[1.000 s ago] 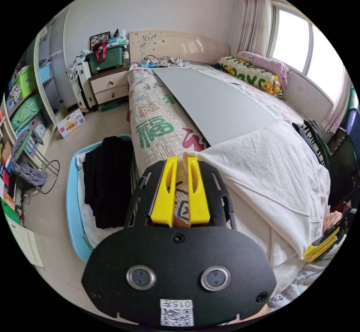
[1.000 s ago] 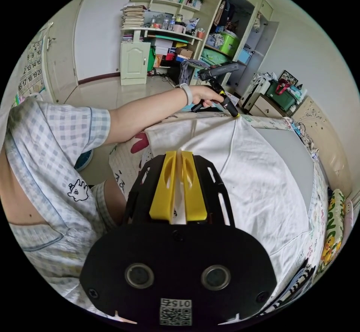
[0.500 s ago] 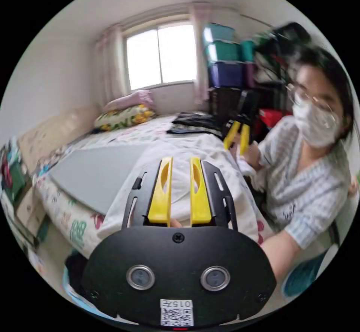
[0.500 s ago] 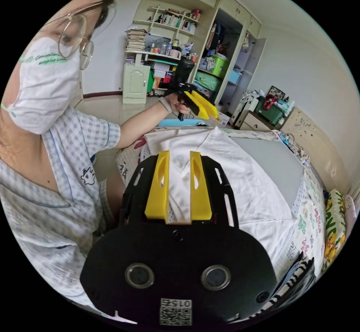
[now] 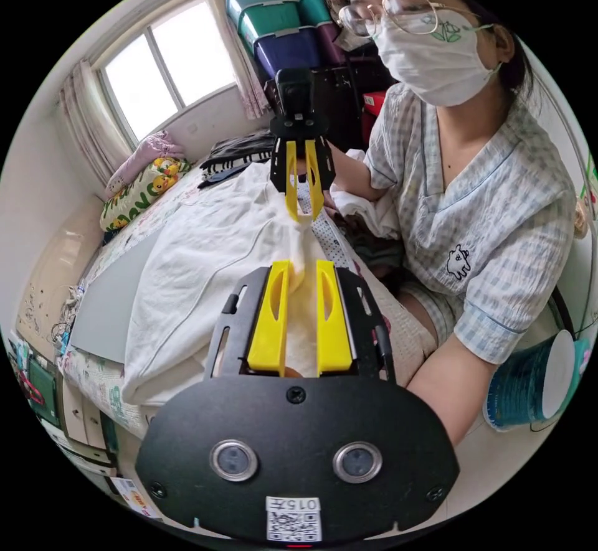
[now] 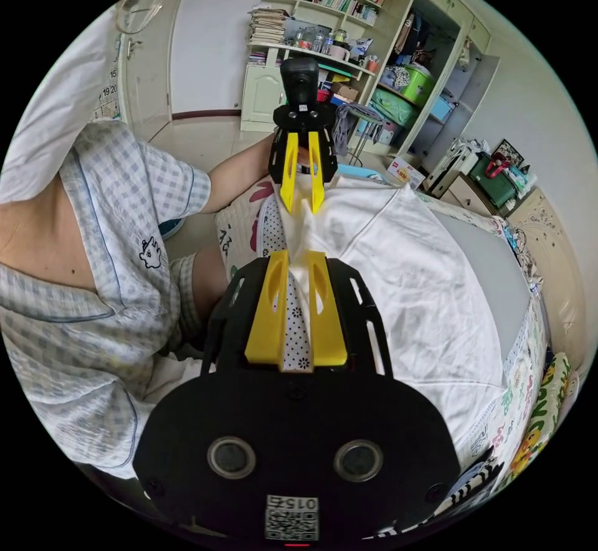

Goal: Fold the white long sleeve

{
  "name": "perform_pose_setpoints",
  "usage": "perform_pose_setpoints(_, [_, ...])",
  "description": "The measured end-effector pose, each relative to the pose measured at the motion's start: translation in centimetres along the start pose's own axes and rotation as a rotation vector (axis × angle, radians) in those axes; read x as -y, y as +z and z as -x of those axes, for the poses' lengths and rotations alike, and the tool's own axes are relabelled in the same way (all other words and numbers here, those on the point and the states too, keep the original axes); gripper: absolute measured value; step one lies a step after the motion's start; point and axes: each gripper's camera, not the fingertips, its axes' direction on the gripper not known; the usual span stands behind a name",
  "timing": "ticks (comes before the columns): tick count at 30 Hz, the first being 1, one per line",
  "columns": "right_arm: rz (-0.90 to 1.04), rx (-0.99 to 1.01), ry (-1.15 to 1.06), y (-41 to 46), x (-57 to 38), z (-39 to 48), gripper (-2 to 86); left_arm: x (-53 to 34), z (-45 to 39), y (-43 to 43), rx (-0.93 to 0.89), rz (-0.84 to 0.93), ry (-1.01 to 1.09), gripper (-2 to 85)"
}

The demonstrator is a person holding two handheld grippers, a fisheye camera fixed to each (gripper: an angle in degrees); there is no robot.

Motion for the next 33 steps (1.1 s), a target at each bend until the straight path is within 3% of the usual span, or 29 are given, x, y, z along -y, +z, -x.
perform_pose_setpoints(6, [0.038, -0.033, -0.062, 1.0, -1.3, 0.4, 6.0, -0.6, 2.3, -4.8, 0.02, -0.002, -0.016, 1.6])
perform_pose_setpoints(12, [-0.007, -0.03, -0.063, 0.4, -3.4, -0.3, 0.1, -2.5, 2.9, -11.2, 0.08, -0.045, -0.01, 0.3])
perform_pose_setpoints(18, [0.045, 0.015, -0.084, 2.5, -4.7, -0.6, 0.8, -3.2, 3.9, -15.0, 0.078, 0.05, -0.033, 0.2])
perform_pose_setpoints(25, [-0.171, 0.003, -0.094, -2.8, -6.7, -1.2, 6.6, -4.5, 2.2, -22.5, 0.153, 0.034, -0.088, 0.3])
perform_pose_setpoints(29, [-0.339, -0.133, 0.015, -10.1, -7.3, -2.3, 6.2, -3.6, 0.2, -28.9, 0.257, -0.081, -0.188, 0.3])
perform_pose_setpoints(33, [-0.377, -0.135, 0.062, -14.5, -9.2, -2.5, 6.1, -0.1, -2.0, -32.2, 0.372, -0.207, -0.256, 0.4])
